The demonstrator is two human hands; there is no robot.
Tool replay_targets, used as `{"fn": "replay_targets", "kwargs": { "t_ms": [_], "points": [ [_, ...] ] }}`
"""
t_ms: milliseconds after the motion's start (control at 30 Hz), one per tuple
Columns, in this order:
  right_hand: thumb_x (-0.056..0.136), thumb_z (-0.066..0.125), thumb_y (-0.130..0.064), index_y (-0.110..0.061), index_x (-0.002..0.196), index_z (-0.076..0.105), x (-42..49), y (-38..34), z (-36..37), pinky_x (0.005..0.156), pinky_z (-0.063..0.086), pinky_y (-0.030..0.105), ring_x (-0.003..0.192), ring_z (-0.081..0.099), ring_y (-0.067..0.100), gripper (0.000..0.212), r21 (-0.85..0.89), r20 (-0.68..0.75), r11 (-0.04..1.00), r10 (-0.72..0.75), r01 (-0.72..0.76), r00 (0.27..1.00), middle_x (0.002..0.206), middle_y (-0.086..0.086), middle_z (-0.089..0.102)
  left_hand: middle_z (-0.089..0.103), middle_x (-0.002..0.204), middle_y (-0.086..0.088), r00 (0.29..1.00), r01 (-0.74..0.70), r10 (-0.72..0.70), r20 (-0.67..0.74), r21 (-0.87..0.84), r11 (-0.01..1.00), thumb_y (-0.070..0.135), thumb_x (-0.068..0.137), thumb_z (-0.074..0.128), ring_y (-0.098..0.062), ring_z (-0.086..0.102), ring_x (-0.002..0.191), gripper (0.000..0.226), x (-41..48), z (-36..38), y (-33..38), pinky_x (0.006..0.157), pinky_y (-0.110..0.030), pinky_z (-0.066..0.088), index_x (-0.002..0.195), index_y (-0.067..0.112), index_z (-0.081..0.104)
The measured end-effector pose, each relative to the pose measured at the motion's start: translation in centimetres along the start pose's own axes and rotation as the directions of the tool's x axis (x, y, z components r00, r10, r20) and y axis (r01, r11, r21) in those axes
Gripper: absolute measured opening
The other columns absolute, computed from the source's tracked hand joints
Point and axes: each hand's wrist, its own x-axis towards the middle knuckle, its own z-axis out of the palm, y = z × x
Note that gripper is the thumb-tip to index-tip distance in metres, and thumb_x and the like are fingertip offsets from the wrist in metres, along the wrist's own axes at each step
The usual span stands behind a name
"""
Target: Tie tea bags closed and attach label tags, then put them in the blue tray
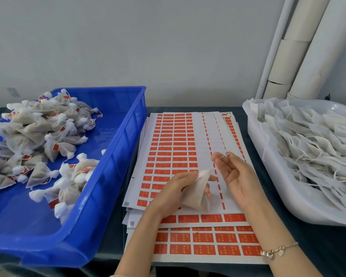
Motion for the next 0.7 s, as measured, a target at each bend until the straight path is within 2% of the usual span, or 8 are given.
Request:
{"fn": "replay_targets", "kwargs": {
  "t_ms": [167, 267, 367, 433, 500, 567, 633, 700],
  "points": [
    [0.092, 0.06, -0.018, -0.007, 0.114, 0.059, 0.1, -0.2, -0.5, 0.066, 0.059, 0.027, 0.096, 0.071, 0.027, 0.024, 0.073, -0.028, 0.996, -0.047, 0.049, 0.999, 0.108, 0.017, 0.071, 0.063, 0.089, -0.006, 0.995, 0.06, -0.044, 0.087, -0.199, 0.978, 0.029, 0.099, 0.044, -0.018, 0.06, 0.088, 0.028, 0.1, -0.2, 0.2, 0.086, -0.032, 0.05, 0.102, 0.016, 0.069],
    [0.097, 0.055, -0.021, -0.012, 0.108, 0.06, 0.2, 0.4, -0.1, 0.062, 0.057, 0.024, 0.084, 0.073, 0.023, 0.015, -0.205, -0.097, 0.975, -0.11, 0.088, 0.989, 0.097, 0.009, 0.074, 0.061, 0.087, -0.006, 0.999, -0.022, 0.008, -0.047, -0.294, 0.956, 0.031, 0.094, 0.05, -0.018, 0.059, 0.086, 0.023, 0.2, -0.5, 0.1, 0.087, -0.034, 0.048, 0.098, 0.013, 0.065],
    [0.098, 0.053, -0.027, -0.019, 0.097, 0.059, 0.2, 1.7, 0.2, 0.051, 0.052, 0.016, 0.061, 0.07, 0.014, 0.01, -0.708, -0.139, 0.699, -0.28, 0.103, 0.95, 0.077, -0.003, 0.073, 0.065, 0.1, -0.006, 0.983, -0.133, 0.064, -0.174, -0.425, 0.895, 0.035, 0.093, 0.051, -0.014, 0.062, 0.092, 0.028, 0.1, -1.0, 0.1, 0.088, -0.03, 0.05, 0.106, 0.018, 0.069],
    [0.097, 0.054, -0.027, -0.022, 0.092, 0.057, 0.3, 2.6, -0.1, 0.046, 0.046, 0.01, 0.052, 0.064, 0.008, 0.007, -0.863, -0.069, 0.484, -0.4, 0.147, 0.914, 0.07, -0.005, 0.069, 0.067, 0.112, -0.007, 0.971, -0.188, 0.073, -0.226, -0.542, 0.819, 0.033, 0.091, 0.052, -0.016, 0.064, 0.102, 0.033, 0.0, -1.2, 0.2, 0.092, -0.031, 0.05, 0.114, 0.017, 0.067],
    [0.095, 0.056, -0.026, -0.026, 0.09, 0.055, 0.2, 3.1, -0.3, 0.046, 0.044, 0.008, 0.052, 0.061, 0.006, 0.005, -0.923, 0.007, 0.336, -0.474, 0.188, 0.881, 0.072, -0.009, 0.066, 0.065, 0.12, -0.011, 0.965, -0.208, 0.049, -0.257, -0.643, 0.737, 0.031, 0.087, 0.053, -0.021, 0.064, 0.106, 0.044, 0.1, -1.2, 0.5, 0.096, -0.034, 0.05, 0.126, 0.012, 0.056],
    [0.095, 0.057, -0.026, -0.03, 0.087, 0.053, 0.1, 3.2, -0.5, 0.053, 0.049, 0.013, 0.056, 0.061, 0.007, 0.009, -0.934, 0.029, 0.292, -0.506, 0.203, 0.862, 0.074, -0.011, 0.065, 0.066, 0.114, -0.011, 0.967, -0.208, 0.049, -0.25, -0.661, 0.721, 0.031, 0.086, 0.053, -0.021, 0.064, 0.1, 0.048, 0.1, -1.1, 0.6, 0.094, -0.033, 0.05, 0.13, 0.011, 0.05],
    [0.093, 0.059, -0.023, -0.033, 0.083, 0.052, 0.0, 3.0, -0.5, 0.063, 0.052, 0.016, 0.062, 0.062, 0.006, 0.016, -0.941, 0.082, 0.242, -0.518, 0.238, 0.851, 0.074, -0.014, 0.063, 0.069, 0.106, -0.006, 0.956, -0.219, 0.04, -0.291, -0.616, 0.757, 0.033, 0.085, 0.056, -0.02, 0.067, 0.096, 0.04, 0.1, -1.0, 0.4, 0.089, -0.032, 0.054, 0.122, 0.018, 0.057],
    [0.09, 0.063, -0.02, -0.034, 0.08, 0.051, -0.2, 3.1, -0.5, 0.062, 0.047, 0.005, 0.069, 0.061, 0.002, 0.021, -0.939, 0.206, 0.141, -0.503, 0.314, 0.84, 0.075, -0.02, 0.06, 0.072, 0.107, 0.003, 0.929, -0.246, 0.053, -0.366, -0.502, 0.829, 0.037, 0.086, 0.053, -0.018, 0.067, 0.103, 0.027, 0.0, -0.8, 0.4, 0.084, -0.028, 0.055, 0.107, 0.031, 0.069]
  ]
}}
